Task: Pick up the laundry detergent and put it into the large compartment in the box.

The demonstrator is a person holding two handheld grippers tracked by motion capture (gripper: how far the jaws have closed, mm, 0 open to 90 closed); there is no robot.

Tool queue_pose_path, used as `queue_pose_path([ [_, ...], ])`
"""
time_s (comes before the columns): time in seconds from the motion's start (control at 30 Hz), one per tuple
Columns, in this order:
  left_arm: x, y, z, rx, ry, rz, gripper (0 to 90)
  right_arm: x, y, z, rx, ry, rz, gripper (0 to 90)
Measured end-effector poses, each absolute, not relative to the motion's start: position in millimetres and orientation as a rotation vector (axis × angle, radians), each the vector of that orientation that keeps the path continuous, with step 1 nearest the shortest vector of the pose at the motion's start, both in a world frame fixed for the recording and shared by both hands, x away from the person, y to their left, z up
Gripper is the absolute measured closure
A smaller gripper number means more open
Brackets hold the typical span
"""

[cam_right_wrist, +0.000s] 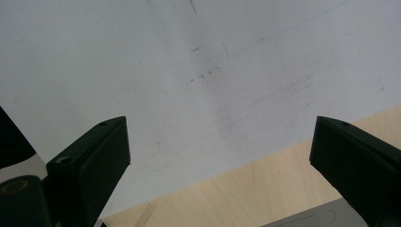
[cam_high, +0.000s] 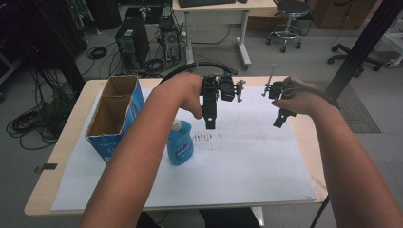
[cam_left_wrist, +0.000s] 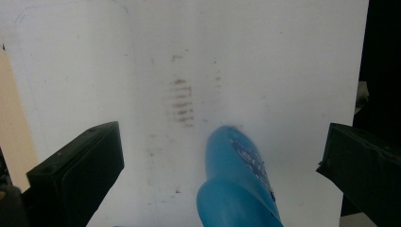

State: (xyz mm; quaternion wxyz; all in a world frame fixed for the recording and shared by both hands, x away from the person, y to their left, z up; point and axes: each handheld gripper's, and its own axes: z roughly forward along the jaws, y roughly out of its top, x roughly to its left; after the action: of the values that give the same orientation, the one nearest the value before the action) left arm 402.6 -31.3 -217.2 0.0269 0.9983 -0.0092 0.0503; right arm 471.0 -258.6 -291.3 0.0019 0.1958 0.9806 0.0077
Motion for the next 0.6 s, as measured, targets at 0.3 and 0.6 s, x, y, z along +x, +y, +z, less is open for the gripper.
queue_pose_path([
  [0.3,402.9,-32.2,-217.0,3.086,-0.03,0.158,0.3,471.2,-259.4,-292.4,0.614,3.079,0.021,5.8],
  [0.6,402.4,-30.9,-215.1,3.084,-0.008,0.16,0.2,471.6,-257.1,-294.3,0.61,3.086,0.019,5.8],
])
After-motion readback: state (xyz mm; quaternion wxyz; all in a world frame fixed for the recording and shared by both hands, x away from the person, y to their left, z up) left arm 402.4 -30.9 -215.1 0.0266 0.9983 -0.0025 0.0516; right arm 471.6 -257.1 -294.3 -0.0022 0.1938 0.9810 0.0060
